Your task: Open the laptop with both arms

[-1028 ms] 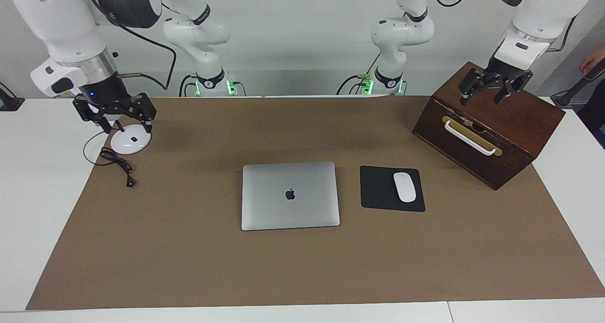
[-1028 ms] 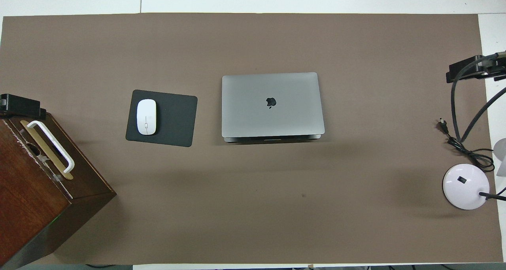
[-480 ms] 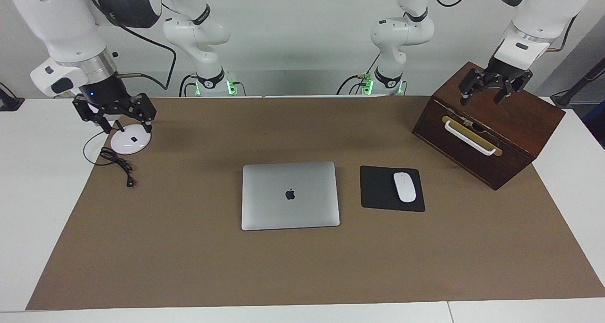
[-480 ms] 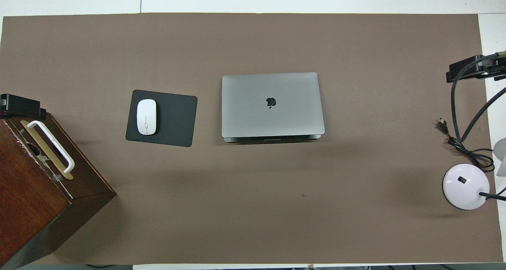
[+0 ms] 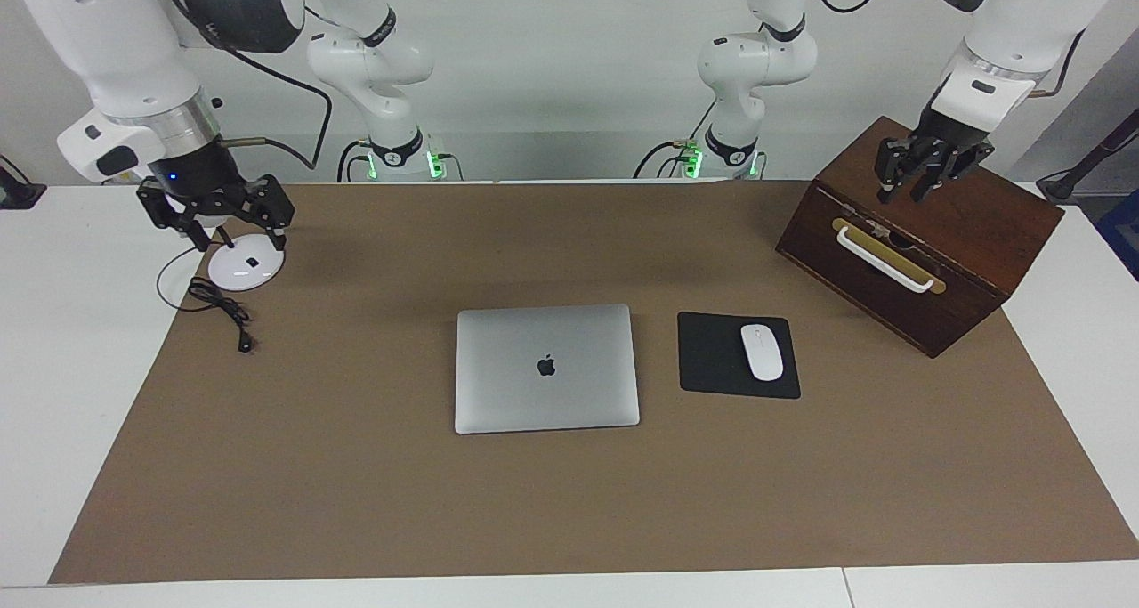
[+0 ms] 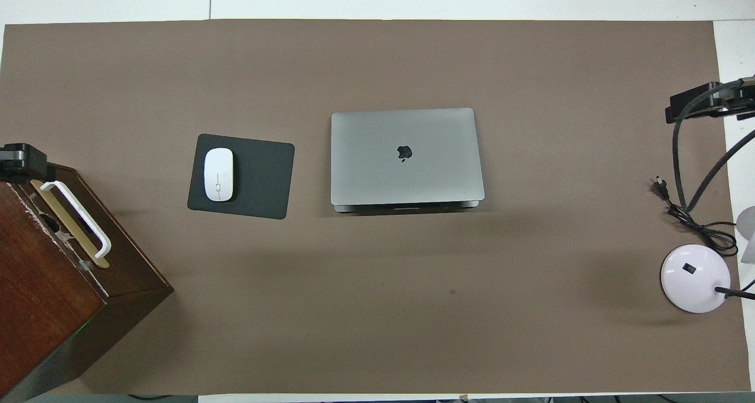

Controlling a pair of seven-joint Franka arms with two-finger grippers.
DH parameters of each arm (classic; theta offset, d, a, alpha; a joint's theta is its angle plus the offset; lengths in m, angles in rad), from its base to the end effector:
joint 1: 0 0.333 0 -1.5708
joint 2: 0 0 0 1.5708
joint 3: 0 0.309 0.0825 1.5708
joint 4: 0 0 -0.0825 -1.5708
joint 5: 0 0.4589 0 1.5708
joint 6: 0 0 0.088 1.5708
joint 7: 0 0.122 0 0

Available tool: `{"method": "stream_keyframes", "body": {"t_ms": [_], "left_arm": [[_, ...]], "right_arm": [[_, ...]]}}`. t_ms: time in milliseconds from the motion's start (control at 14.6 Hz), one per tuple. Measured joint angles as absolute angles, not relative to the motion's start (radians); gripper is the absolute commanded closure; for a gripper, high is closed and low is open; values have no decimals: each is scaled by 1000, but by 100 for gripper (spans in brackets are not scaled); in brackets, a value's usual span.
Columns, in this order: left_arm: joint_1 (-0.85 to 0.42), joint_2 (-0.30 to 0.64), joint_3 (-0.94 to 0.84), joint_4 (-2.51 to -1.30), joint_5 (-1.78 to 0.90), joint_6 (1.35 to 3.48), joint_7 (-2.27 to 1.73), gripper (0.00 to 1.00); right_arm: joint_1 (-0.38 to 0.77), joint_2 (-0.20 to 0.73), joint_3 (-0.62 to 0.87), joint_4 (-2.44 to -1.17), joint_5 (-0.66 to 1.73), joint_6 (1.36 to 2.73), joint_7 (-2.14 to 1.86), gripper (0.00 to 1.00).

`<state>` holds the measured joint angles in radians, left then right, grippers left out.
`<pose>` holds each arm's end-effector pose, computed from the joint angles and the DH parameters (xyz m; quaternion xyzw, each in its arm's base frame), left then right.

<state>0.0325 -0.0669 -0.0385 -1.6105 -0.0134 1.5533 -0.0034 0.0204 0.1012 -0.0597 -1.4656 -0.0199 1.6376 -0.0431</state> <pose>0.6073 -0.0060 0.6206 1.0000 -0.0014 0.0048 0.0054 0.6677 -0.0267 0.6011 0.9993 0.0025 0.0349 0.0144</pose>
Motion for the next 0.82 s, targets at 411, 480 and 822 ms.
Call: {"method": "stream_keyframes", "body": {"t_ms": [411,480,822], "left_arm": [[32,-67,-39,-1610,-14,1559,-13,100],[32,-67,-40,-1610,-14,1563,-13,100],[30,-71,-47,-1648,-16,1634,-12,100]], "right_arm": [[109,101,-50,-1464,-14,1688,212,0],[137,101,-49,-1465,-7,1706,288,0],[247,106,-46,-1467,96,1833,662,0]]}}
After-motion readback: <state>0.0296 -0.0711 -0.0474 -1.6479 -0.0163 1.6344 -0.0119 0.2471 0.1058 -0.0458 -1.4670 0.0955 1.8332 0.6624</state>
